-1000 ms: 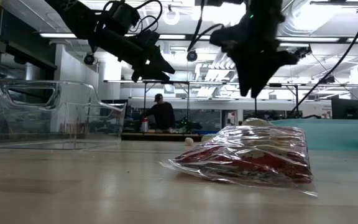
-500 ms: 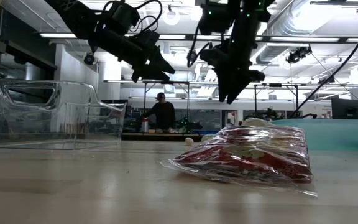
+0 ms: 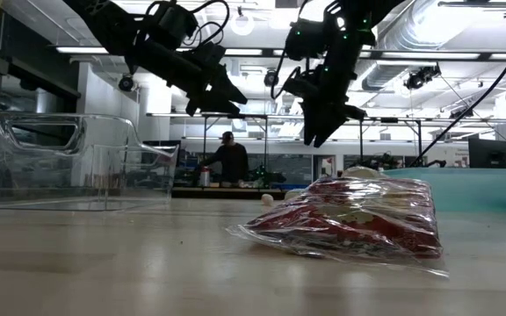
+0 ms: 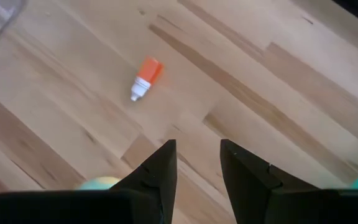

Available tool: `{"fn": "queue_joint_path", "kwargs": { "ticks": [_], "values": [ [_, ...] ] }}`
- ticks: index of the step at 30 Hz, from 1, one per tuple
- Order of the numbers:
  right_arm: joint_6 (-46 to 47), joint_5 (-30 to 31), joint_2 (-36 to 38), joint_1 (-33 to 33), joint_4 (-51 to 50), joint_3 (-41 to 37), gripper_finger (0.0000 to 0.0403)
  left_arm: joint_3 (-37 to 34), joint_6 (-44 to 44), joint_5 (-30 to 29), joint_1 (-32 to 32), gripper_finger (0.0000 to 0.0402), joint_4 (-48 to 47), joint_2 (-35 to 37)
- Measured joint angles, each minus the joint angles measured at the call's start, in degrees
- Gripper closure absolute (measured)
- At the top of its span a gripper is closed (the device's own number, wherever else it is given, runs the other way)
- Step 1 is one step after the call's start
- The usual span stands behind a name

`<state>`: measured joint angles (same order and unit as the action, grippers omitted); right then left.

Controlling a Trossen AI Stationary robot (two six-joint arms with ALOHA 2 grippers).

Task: Pick & Place Food Item
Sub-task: Put the orange food coloring into the red bin

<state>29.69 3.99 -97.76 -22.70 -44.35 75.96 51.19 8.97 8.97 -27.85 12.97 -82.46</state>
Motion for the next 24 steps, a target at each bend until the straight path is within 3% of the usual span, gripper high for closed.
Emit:
{"fn": "queue_joint_path", "kwargs": {
  "ticks": [18, 24],
  "values": [
    [0.1, 0.6, 0.0, 0.2, 4.6, 0.0, 0.0291, 0.0, 0.0, 0.0, 0.0, 0.0207, 0.0, 0.0],
    [2.1, 8.4, -0.1, 2.5, 6.6, 0.0, 0.0291, 0.0, 0.0, 0.0, 0.0, 0.0207, 0.0, 0.0]
  ]
}}
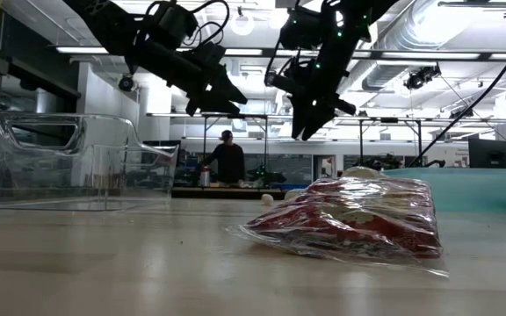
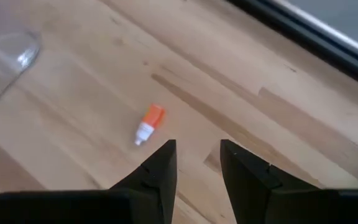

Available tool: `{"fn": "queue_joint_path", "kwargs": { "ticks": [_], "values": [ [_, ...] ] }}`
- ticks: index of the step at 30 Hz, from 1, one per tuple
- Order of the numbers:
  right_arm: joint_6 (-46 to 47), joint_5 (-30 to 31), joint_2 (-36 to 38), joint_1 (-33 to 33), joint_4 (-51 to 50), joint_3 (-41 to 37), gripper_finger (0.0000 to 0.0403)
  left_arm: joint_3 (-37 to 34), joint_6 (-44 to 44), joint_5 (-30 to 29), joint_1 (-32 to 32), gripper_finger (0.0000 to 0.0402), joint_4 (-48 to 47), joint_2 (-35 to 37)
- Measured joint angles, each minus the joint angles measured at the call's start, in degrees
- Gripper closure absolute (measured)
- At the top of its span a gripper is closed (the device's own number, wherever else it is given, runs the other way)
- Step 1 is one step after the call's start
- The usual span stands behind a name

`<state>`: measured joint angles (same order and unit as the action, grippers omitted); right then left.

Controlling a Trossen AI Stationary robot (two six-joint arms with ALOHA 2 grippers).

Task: Pick & Place Food Item
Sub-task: Put the orange food coloring into the red bin

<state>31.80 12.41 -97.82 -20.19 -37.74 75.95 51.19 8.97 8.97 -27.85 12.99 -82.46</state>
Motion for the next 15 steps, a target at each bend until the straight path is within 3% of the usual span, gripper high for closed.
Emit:
{"fn": "queue_joint_path", "kwargs": {
  "ticks": [15],
  "values": [
    [17.4, 17.8, -2.4, 9.7, 1.6, -0.1, 0.0291, 0.0, 0.0, 0.0, 0.0, 0.0207, 0.0, 0.0]
  ]
}}
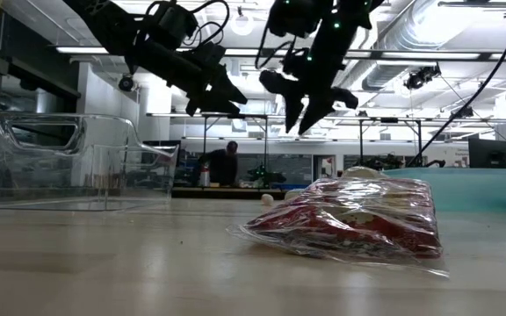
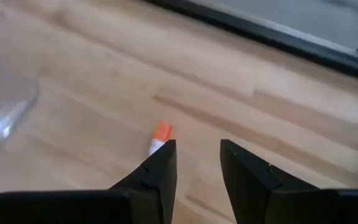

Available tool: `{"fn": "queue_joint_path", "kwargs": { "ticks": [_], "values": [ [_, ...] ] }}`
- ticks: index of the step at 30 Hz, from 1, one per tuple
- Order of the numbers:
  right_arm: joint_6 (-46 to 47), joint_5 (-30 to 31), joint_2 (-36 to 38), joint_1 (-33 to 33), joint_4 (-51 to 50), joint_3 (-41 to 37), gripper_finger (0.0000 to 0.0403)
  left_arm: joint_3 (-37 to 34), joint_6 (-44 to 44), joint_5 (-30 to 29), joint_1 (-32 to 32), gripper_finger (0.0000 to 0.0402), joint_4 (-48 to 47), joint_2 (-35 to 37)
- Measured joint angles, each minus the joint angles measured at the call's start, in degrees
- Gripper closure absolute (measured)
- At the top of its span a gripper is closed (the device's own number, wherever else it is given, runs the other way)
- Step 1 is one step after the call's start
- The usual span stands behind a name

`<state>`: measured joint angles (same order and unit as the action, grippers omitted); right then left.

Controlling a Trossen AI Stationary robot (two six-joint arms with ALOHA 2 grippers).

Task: Pick & Place Food Item
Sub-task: Put the orange food coloring into the red bin

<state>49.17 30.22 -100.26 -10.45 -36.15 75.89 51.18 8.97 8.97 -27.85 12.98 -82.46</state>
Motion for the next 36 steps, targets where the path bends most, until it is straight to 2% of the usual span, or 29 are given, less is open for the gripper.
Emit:
{"fn": "queue_joint_path", "kwargs": {
  "ticks": [5, 17, 24, 36],
  "values": [
    [2.2, 2.7, -3.3, 1.2, 1.9, 0.0, 0.0291, 0.0, 0.0, 0.0, 0.0, 0.0207, 0.0, 0.0],
    [6.0, 2.6, -6.9, 0.8, 6.4, 0.0, 0.0291, 0.0, 0.0, 0.0, 0.0, 0.0207, 0.5, 0.0],
    [8.5, -1.1, -7.3, -3.0, 3.8, 0.0, 0.0291, 0.0, 0.0, 0.0, 0.0, 0.0207, 0.6, 0.0],
    [1.7, -9.1, -7.5, -7.4, 5.9, 0.0, 0.0291, 0.0, 0.0, 0.0, 0.0, 0.0207, 0.9, 0.0]
  ]
}}
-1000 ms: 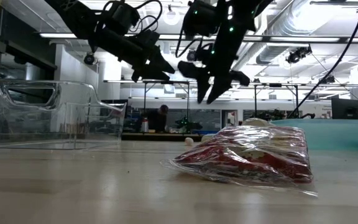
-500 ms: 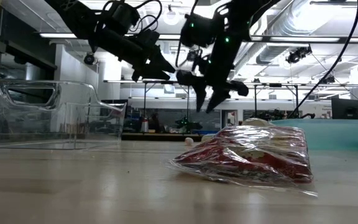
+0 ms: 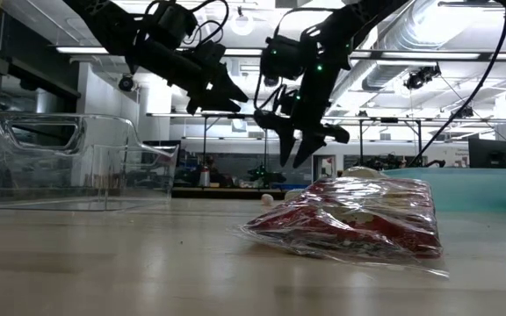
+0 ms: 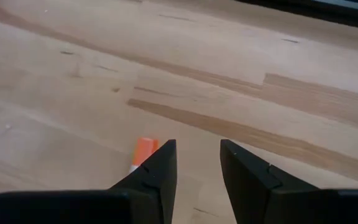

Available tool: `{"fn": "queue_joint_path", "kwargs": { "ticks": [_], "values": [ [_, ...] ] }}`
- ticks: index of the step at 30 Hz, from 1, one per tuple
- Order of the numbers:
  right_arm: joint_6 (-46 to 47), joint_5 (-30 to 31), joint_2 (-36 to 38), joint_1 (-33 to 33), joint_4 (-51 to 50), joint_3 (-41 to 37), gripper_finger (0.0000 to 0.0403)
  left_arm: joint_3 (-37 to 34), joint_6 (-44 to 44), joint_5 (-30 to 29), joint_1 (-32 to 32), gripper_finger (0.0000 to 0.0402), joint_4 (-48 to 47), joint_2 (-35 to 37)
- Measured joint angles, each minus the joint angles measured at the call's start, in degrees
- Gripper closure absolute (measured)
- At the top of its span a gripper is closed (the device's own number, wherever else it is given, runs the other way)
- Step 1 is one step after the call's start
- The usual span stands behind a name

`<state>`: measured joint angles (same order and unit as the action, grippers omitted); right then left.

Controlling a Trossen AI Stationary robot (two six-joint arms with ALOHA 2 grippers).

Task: Pick & Place Food Item
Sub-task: Put the orange food coloring into the red bin

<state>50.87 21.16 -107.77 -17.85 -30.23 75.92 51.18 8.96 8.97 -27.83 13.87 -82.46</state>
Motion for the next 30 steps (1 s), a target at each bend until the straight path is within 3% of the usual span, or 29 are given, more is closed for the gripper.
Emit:
{"fn": "queue_joint_path", "kwargs": {
  "ticks": [18, 25, 30],
  "values": [
    [-2.7, -0.8, 0.0, 0.2, 2.3, 0.0, 0.0291, 0.0, -0.6, 0.0, 0.0, 0.0207, -2.8, 0.4],
    [-3.1, -0.8, 0.0, 0.2, 2.3, 0.0, 0.0291, -0.3, -0.2, -0.1, -6.4, 0.0207, -16.9, 8.3],
    [-3.1, -0.8, 0.0, 0.2, 2.3, 0.0, 0.0291, -5.2, -0.7, 0.8, -8.4, 0.0207, -17.1, 15.7]
  ]
}}
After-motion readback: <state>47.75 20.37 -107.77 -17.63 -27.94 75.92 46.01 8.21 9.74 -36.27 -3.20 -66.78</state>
